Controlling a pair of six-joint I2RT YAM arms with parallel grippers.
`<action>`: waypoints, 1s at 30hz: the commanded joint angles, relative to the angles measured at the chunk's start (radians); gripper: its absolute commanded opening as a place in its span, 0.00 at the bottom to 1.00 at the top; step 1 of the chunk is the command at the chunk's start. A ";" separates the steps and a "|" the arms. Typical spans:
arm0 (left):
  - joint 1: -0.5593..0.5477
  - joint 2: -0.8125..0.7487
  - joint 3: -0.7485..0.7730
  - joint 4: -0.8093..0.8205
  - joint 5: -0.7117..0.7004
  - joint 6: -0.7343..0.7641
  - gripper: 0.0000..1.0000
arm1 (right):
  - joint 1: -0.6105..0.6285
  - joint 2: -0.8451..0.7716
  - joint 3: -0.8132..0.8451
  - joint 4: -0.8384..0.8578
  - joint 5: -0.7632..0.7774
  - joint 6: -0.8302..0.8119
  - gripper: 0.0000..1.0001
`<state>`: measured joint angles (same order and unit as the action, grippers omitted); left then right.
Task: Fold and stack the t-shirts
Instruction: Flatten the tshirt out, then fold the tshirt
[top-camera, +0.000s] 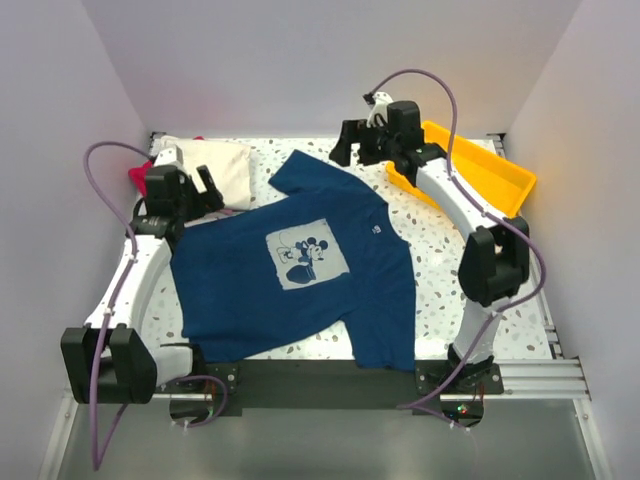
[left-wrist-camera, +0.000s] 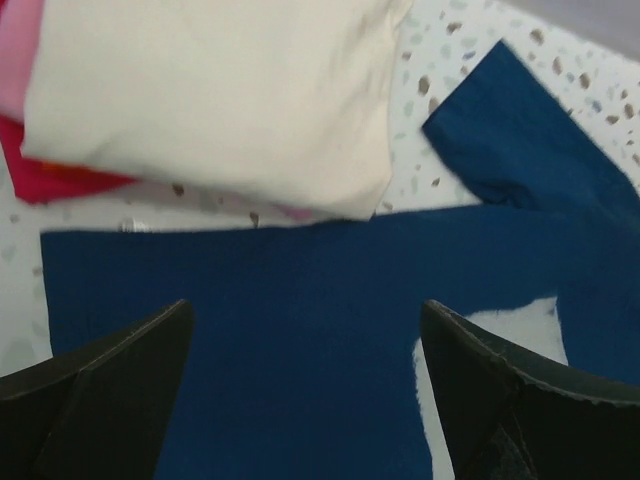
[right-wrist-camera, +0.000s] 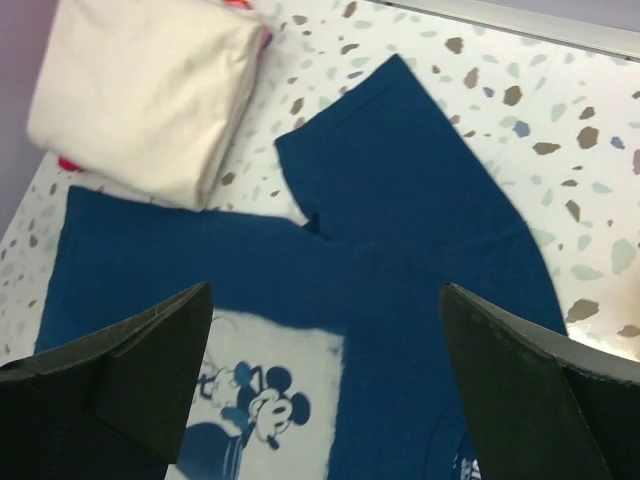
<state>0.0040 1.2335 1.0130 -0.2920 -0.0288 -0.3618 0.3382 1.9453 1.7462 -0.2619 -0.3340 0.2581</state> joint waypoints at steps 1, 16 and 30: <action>0.004 -0.032 -0.096 -0.122 -0.003 -0.141 1.00 | 0.039 -0.097 -0.114 0.032 -0.006 -0.013 0.99; 0.010 0.113 -0.271 -0.084 -0.004 -0.230 1.00 | 0.110 -0.019 -0.347 0.082 -0.040 0.030 0.98; 0.011 0.293 -0.297 0.082 -0.020 -0.212 1.00 | 0.079 0.170 -0.312 0.098 -0.011 0.105 0.99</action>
<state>0.0063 1.4628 0.7162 -0.2634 -0.0395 -0.5751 0.4366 2.0720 1.4170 -0.1860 -0.3641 0.3260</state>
